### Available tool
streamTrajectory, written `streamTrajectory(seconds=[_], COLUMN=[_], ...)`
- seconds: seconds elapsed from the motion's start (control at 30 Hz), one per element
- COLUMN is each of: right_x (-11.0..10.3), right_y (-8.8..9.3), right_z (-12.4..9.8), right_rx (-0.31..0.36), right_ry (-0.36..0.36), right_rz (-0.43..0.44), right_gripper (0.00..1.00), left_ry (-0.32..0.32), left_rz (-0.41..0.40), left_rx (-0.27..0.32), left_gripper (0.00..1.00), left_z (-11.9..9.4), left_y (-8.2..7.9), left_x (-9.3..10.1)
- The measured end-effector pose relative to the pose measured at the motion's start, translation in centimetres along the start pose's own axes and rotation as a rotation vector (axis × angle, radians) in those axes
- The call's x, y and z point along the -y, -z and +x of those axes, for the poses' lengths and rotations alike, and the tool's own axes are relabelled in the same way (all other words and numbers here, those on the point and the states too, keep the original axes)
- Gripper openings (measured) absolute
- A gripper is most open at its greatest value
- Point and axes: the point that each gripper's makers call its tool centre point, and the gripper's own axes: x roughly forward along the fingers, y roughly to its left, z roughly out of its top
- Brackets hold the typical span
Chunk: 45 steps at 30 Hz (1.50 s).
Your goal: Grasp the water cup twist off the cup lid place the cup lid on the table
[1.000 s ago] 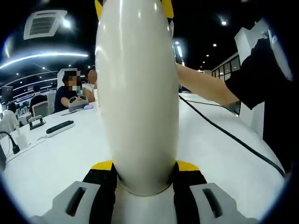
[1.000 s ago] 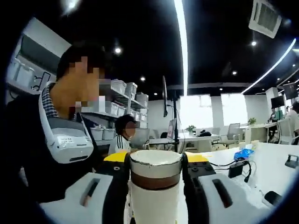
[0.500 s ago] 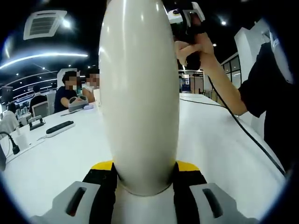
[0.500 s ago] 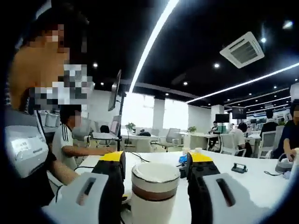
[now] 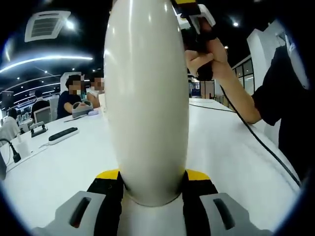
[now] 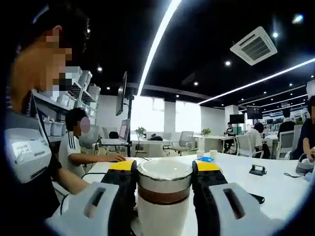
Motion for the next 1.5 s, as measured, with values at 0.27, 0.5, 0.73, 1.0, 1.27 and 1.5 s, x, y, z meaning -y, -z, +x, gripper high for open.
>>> streamTrajectory(seconds=[0.27, 0.5, 0.73, 1.0, 1.27, 1.5], right_x=[-0.5, -0.9, -1.0, -1.5, -1.6, -0.8], right_y=[-0.2, -0.3, -0.3, -0.3, -0.2, -1.9], right_z=[-0.2, -0.3, -0.3, -0.6, -0.5, -1.3], right_rx=[0.030, 0.041, 0.060, 0.097, 0.085, 0.156], right_ry=[-0.272, -0.500, -0.596, -0.612, -0.470, -0.211], right_rz=[0.018, 0.066, 0.100, 0.123, 0.137, 0.091], right_gripper=[0.47, 0.47, 0.47, 0.47, 0.52, 0.63], left_ry=[0.000, 0.000, 0.000, 0.001, 0.001, 0.001], left_rz=[0.000, -0.001, -0.001, 0.000, 0.000, 0.000], left_rx=[0.000, -0.001, -0.001, 0.000, 0.000, 0.000], left_gripper=[0.49, 0.49, 0.49, 0.49, 0.49, 0.49], left_z=[-0.1, 0.0, 0.1, 0.1, 0.1, 0.1], left_y=[0.0, -0.1, -0.2, -0.2, -0.2, -0.2], left_x=[0.1, 0.3, 0.5, 0.6, 0.7, 0.6])
